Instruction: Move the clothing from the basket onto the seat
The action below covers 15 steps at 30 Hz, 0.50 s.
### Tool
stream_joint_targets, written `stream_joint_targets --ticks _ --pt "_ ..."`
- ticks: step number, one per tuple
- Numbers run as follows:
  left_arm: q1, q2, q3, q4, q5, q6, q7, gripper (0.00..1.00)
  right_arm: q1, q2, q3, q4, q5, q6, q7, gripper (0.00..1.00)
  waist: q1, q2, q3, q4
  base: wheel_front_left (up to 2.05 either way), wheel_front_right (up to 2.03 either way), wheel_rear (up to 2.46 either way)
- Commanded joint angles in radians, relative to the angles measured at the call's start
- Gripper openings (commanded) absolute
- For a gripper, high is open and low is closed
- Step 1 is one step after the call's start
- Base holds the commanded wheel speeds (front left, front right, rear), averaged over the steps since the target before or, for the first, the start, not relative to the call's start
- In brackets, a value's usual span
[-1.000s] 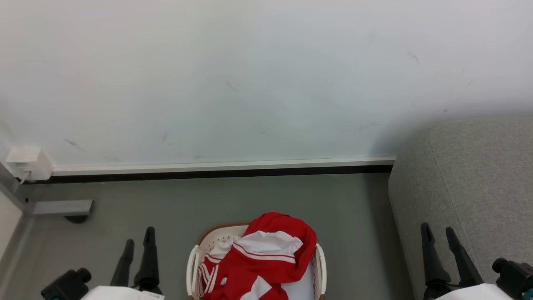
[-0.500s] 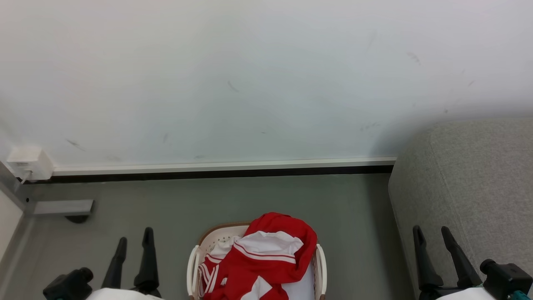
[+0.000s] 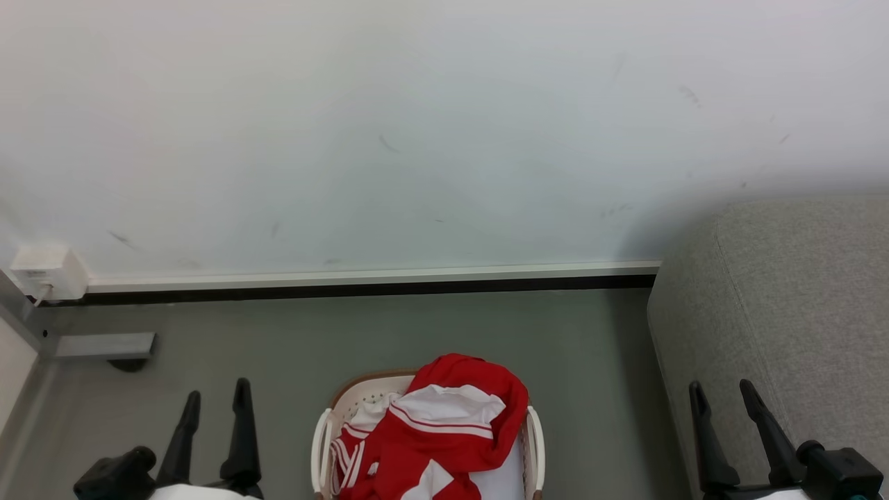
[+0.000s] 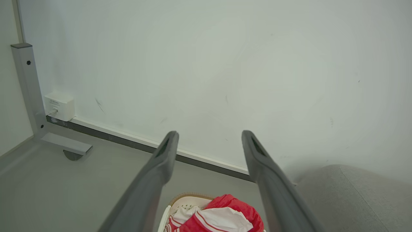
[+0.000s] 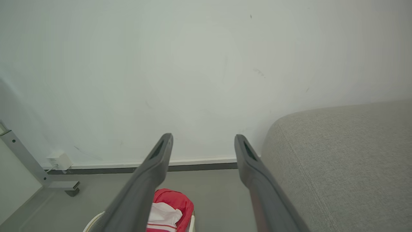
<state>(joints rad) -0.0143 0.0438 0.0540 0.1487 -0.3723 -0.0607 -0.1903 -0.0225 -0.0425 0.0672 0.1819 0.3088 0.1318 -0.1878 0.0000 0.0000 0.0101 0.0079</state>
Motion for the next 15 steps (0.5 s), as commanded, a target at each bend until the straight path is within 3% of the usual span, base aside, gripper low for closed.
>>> stream_joint_targets --ticks 1,15 --pt "0.004 0.009 0.003 -0.010 0.022 0.001 -0.006 1.00 0.002 -0.010 -0.002 -0.010 -0.013 -0.001 -0.010 1.00 0.0000 0.0000 0.000 0.000 0.00 0.00 0.00" --pt "0.014 0.010 0.007 0.009 0.122 -0.008 -0.036 1.00 0.017 -0.011 -0.012 -0.001 -0.105 -0.002 -0.039 1.00 0.0000 0.0000 0.000 -0.002 0.00 0.00 0.00"
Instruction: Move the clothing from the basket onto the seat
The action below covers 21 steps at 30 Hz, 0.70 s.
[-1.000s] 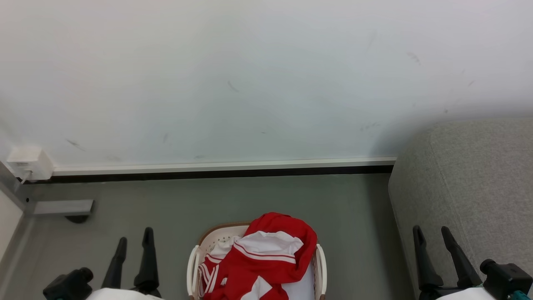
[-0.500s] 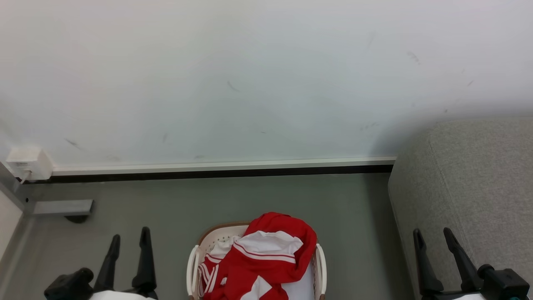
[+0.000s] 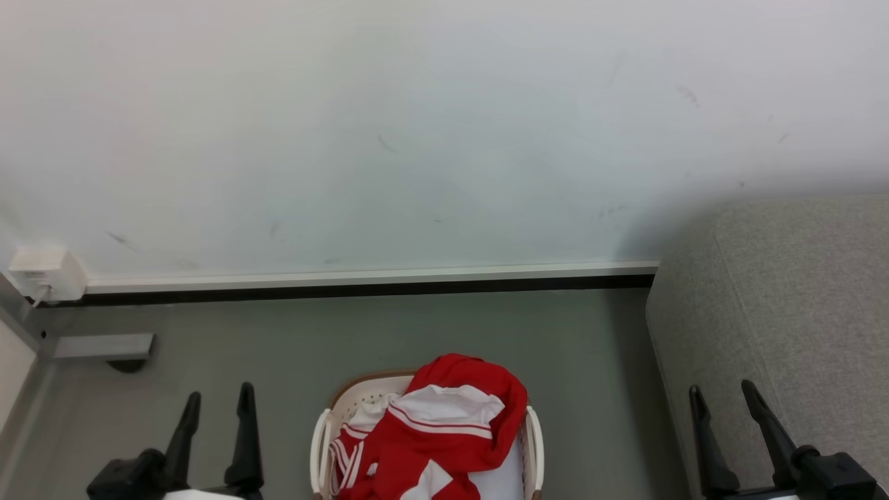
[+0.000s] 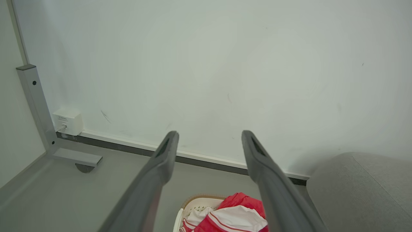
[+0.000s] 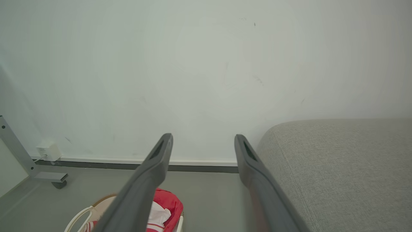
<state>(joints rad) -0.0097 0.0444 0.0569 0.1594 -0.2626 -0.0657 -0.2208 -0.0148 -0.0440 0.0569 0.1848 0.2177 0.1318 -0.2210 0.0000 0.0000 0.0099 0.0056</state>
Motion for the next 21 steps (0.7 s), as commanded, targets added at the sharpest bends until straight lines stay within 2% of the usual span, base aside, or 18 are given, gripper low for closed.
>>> stream_joint_targets --ticks 1,21 --pt "0.011 0.009 0.005 0.000 0.021 -0.004 -0.008 1.00 0.010 -0.009 -0.003 -0.003 -0.020 -0.002 -0.007 1.00 0.0000 0.0000 0.000 0.000 0.00 0.00 0.00" --pt "0.025 0.010 0.022 0.037 0.157 -0.007 -0.044 1.00 0.023 -0.010 -0.029 0.023 -0.088 -0.002 -0.045 1.00 0.0000 0.0000 -0.015 0.012 0.00 0.00 0.00"
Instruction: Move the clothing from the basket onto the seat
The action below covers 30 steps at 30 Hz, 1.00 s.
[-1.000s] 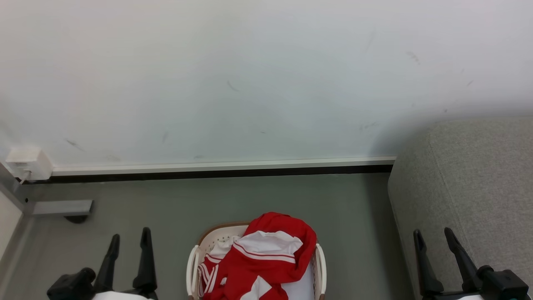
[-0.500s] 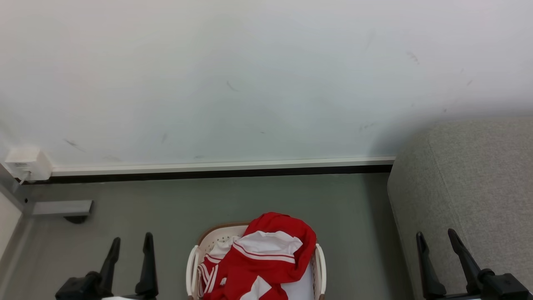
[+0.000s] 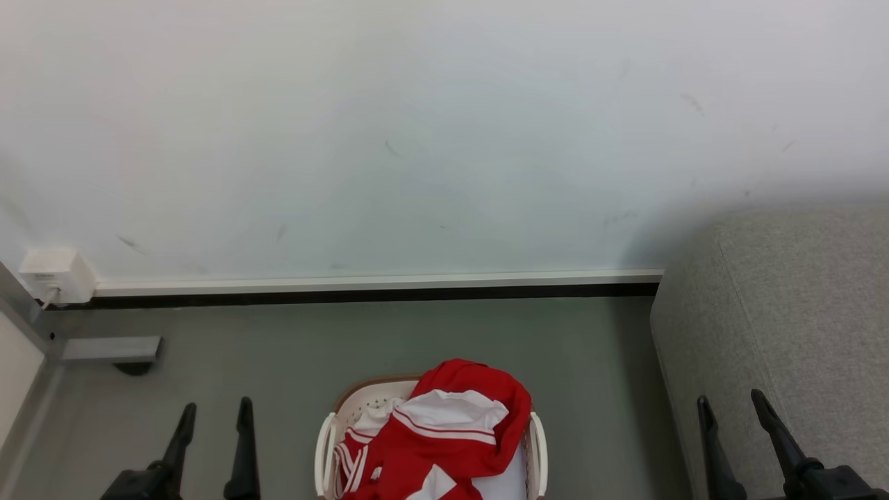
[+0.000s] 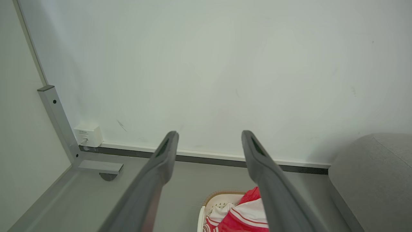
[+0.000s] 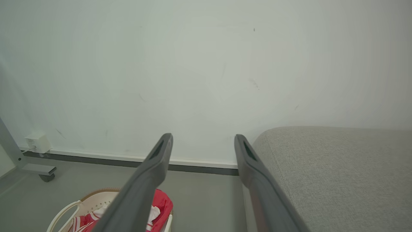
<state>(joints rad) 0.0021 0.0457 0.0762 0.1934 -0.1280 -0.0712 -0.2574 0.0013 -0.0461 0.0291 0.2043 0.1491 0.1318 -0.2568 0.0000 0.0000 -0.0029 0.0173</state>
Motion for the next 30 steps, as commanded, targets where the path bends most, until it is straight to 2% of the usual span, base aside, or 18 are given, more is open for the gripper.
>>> stream_joint_targets --ticks 1,30 --pt "0.015 0.008 0.004 0.004 0.030 -0.002 -0.010 1.00 0.009 -0.008 -0.001 0.004 -0.025 -0.002 -0.011 1.00 0.0000 0.0000 -0.003 0.001 0.00 0.00 0.00" --pt "0.008 0.008 0.016 0.012 0.023 -0.008 -0.007 1.00 0.003 -0.007 0.012 0.008 -0.016 -0.002 -0.009 1.00 0.0000 0.0000 0.013 -0.011 0.00 0.00 0.00"
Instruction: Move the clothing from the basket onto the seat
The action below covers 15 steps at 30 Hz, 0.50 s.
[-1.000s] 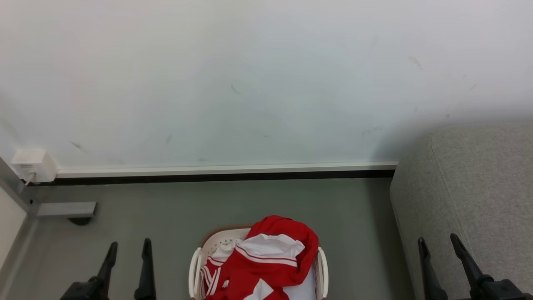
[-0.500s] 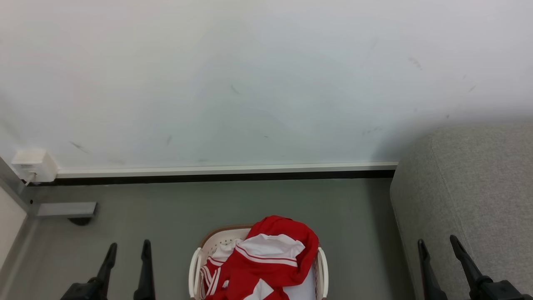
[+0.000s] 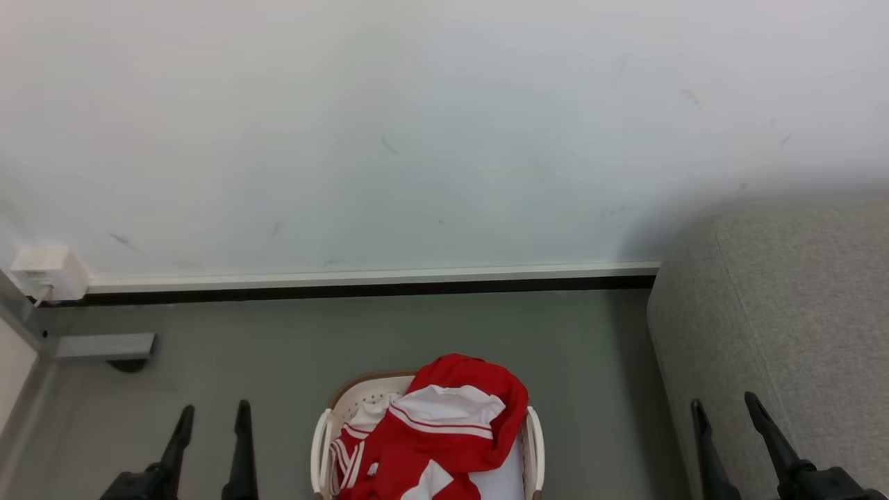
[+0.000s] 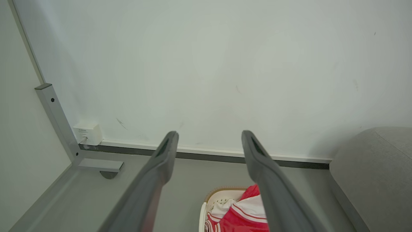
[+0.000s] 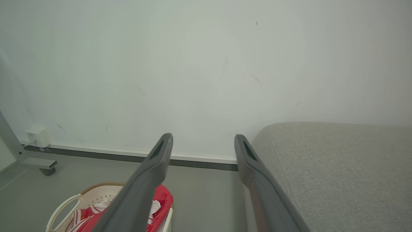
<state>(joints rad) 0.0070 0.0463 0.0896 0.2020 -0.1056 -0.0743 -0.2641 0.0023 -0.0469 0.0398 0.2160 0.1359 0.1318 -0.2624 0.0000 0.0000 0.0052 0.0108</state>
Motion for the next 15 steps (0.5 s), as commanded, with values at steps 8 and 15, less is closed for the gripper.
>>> stream_joint_targets --ticks 8,15 --pt "-0.033 0.007 -0.032 0.023 0.001 -0.030 -0.001 1.00 -0.036 -0.006 0.011 -0.016 -0.006 -0.002 -0.004 1.00 0.0000 0.0000 0.072 -0.050 0.00 0.00 0.00" --pt "-0.116 0.016 -0.107 0.085 0.016 -0.051 0.000 1.00 -0.087 -0.006 0.015 -0.040 -0.006 -0.002 -0.004 1.00 0.0000 0.0000 0.173 -0.101 0.00 0.00 0.00"
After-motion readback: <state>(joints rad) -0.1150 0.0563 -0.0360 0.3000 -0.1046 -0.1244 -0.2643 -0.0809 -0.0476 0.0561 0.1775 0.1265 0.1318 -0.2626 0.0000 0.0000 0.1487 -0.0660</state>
